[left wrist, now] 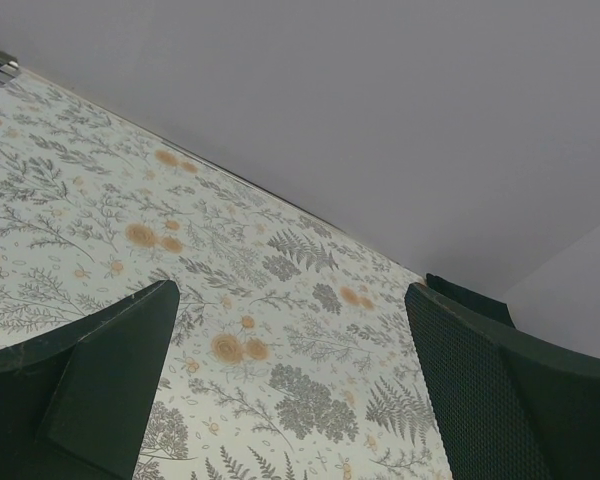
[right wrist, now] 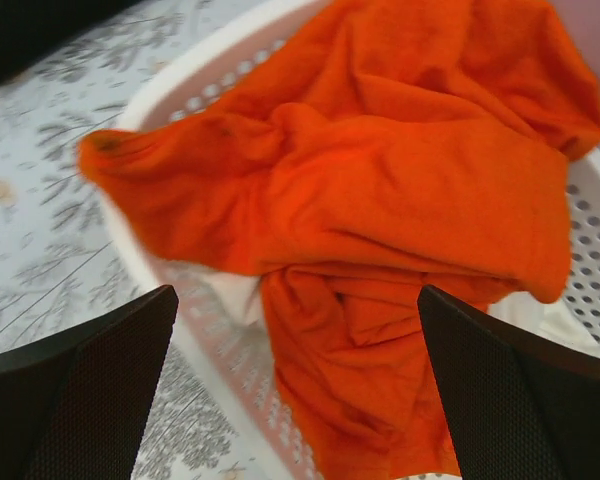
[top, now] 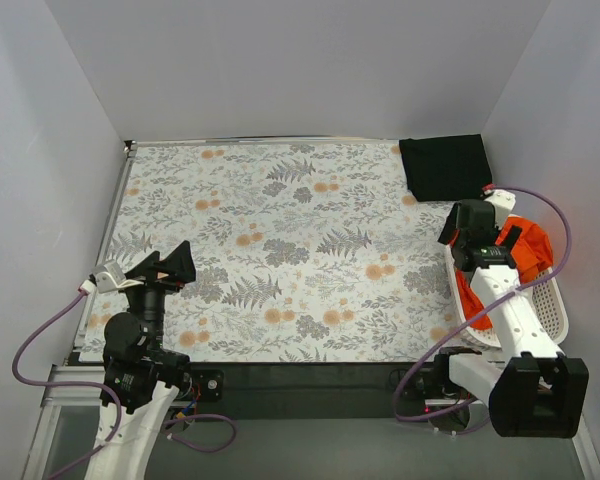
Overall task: Fold and stack the t-shirts
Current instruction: Grab the tshirt from the pile
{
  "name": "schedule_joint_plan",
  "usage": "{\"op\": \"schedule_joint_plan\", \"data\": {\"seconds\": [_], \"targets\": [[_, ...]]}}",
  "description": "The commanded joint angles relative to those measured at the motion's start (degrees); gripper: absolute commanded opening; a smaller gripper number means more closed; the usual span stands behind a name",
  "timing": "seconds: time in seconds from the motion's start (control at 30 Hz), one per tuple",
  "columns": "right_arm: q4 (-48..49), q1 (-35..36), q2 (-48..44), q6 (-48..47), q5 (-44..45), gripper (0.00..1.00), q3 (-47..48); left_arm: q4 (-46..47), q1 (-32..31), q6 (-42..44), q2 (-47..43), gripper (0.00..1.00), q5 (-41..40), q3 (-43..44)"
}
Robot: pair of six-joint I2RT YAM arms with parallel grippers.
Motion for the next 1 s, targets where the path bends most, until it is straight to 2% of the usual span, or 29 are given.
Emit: {"op": "schedule_joint_plan", "data": {"seconds": [0.0, 0.2, 0.3, 0.33, 0.37, 0.47, 0.5, 0.53, 0.67, 0.73, 0.87, 0.97], "targets": [[1.7, -5.6, 2.5, 4.7, 6.1, 0.93, 2.5, -0.8, -0.6, 0.6, -5.8, 0.89, -0.9, 0.3], [4.9, -12.8, 5.3, 6.8, 7.4, 0.93, 1.3, -0.4, -1.5, 0.9, -6.1, 0.89, -1.1, -0.1], [6.8, -15.4, 7.6, 6.4, 6.3, 0.87, 0.5, -0.4, -1.9, 0.9, -6.1, 0.89, -1.4, -0.1], [7.0, -16.6, 8.4, 6.4, 5.8, 0.78, 0.4, -0.3, -1.9, 0.9, -6.0, 0.89, -1.5, -0.2], [7.0, -17.3, 9.0, 6.6, 4.9, 0.75, 0.3, -0.2, -2.0, 0.9, -5.9, 0.89, -1.6, -0.2], [7.2, -18.4, 10.1, 7.8, 2.8, 0.69, -0.9, -0.2, -2.3, 0.9, -5.9, 0.89, -1.7, -0.2], [7.3, -18.4, 10.2, 8.0, 1.9, 0.6, -1.3, -0.1, -2.3, 0.9, -5.7, 0.89, -1.8, -0.2], [7.5, -18.4, 10.4, 8.0, 1.4, 0.54, -1.6, -0.1, -2.4, 0.9, -5.6, 0.89, -1.6, -0.2], [7.2, -18.4, 9.8, 6.5, 0.0, 0.14, -1.3, -0.1, -2.5, 1.0, -5.2, 0.89, -1.6, -0.2], [6.3, -18.3, 7.2, 6.2, -0.7, 0.01, -0.8, -0.1, -2.5, 1.1, -5.0, 0.89, -1.6, -0.2], [5.3, -17.2, -3.0, 4.3, -4.8, 0.01, 1.7, 0.5, -2.5, 1.3, -4.3, 0.89, -1.2, -0.3], [6.4, -14.4, -6.8, 2.2, -11.0, 0.01, 6.2, 1.0, -2.5, 1.4, -3.8, 0.89, -0.9, -0.5]]}}
